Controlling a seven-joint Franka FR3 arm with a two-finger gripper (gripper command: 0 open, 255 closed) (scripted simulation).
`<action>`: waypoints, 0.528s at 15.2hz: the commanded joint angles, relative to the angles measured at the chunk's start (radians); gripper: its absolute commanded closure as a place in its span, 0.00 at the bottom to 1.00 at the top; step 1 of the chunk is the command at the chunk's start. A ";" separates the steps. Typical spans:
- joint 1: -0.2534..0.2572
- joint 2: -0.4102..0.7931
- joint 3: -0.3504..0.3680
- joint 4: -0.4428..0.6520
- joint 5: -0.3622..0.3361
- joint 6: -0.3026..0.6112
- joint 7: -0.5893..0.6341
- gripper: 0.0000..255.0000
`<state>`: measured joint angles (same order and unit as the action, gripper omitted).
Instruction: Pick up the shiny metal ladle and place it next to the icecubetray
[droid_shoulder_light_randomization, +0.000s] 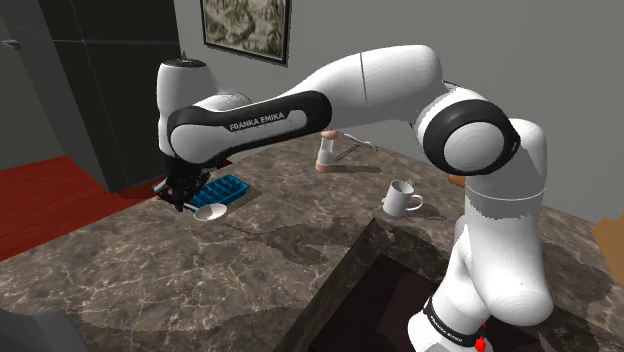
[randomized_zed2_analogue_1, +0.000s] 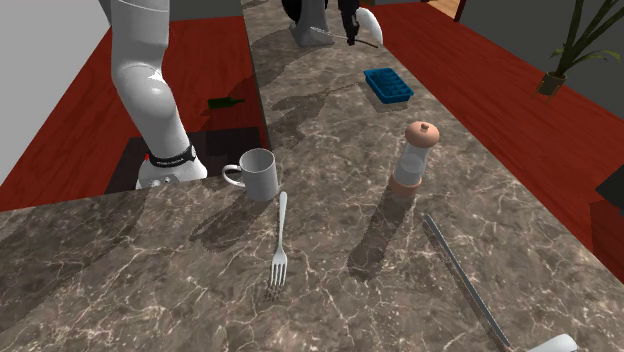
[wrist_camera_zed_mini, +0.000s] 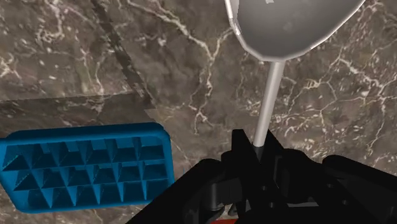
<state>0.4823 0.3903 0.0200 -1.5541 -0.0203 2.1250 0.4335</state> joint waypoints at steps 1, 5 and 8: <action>0.020 0.074 0.005 0.121 -0.008 -0.047 0.027 1.00; 0.062 0.257 0.010 0.414 -0.023 -0.159 0.071 1.00; 0.074 0.322 0.010 0.496 -0.026 -0.176 0.082 1.00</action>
<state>0.5533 0.6924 0.0299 -1.0787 -0.0453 1.9497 0.5126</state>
